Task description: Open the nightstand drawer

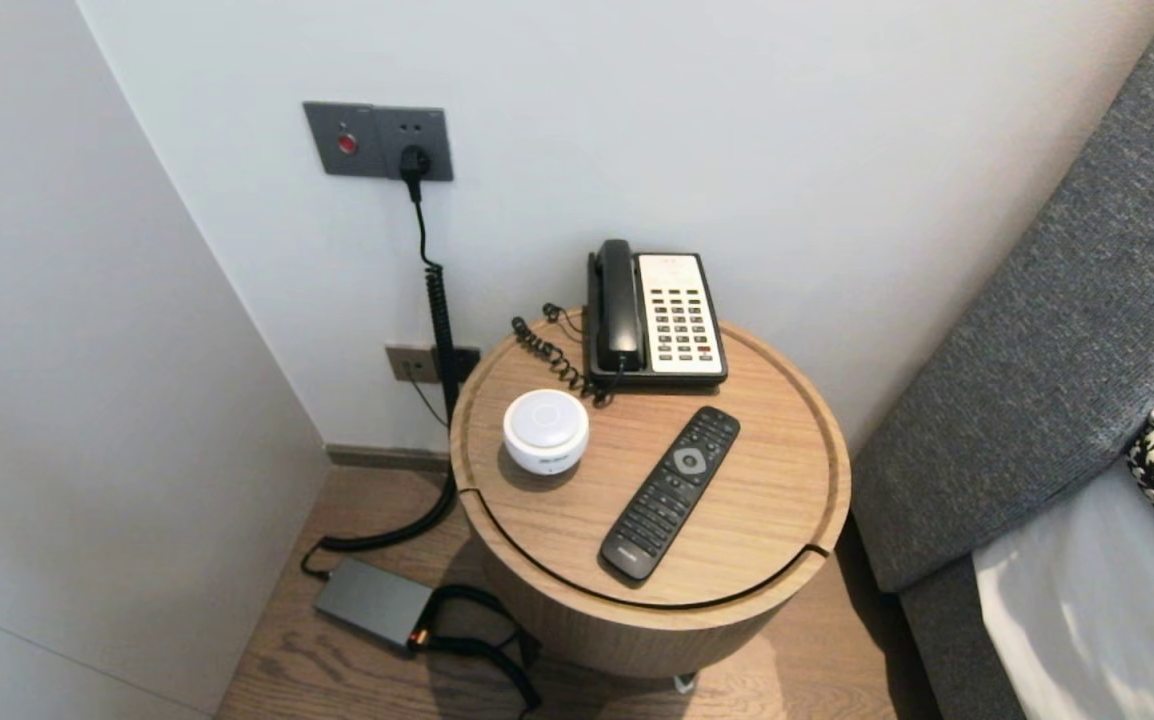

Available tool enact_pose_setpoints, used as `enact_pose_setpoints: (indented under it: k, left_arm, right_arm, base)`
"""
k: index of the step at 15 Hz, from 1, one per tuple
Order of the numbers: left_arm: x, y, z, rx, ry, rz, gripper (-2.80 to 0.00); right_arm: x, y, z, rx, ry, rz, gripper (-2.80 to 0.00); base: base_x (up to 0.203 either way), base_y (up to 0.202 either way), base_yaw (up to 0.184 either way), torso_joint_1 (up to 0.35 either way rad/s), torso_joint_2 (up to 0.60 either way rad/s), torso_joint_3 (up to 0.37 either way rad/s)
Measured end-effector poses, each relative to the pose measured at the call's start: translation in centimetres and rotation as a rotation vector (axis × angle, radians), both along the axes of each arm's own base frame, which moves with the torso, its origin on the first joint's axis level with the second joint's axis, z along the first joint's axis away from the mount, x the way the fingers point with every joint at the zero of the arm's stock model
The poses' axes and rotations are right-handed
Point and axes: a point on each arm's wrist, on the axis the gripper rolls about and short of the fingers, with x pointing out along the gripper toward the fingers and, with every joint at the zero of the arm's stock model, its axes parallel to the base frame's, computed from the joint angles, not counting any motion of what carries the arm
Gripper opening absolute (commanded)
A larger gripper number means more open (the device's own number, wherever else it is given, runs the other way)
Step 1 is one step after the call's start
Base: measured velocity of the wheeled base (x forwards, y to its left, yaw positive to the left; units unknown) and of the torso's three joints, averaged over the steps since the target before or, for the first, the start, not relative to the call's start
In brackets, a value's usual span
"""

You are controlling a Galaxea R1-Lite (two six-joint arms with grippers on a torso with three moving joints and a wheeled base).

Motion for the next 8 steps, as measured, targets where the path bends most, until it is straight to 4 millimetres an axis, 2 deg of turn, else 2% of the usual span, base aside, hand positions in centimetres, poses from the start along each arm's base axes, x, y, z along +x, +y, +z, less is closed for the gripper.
enact_pose_setpoints:
  k: [8]
  left_arm:
    - [0.0, 0.0, 0.0, 0.0, 0.0, 0.0, -2.8]
  right_arm:
    - [0.0, 0.0, 0.0, 0.0, 0.0, 0.0, -2.8]
  base:
    - [0.0, 0.0, 0.0, 0.0, 0.0, 0.0]
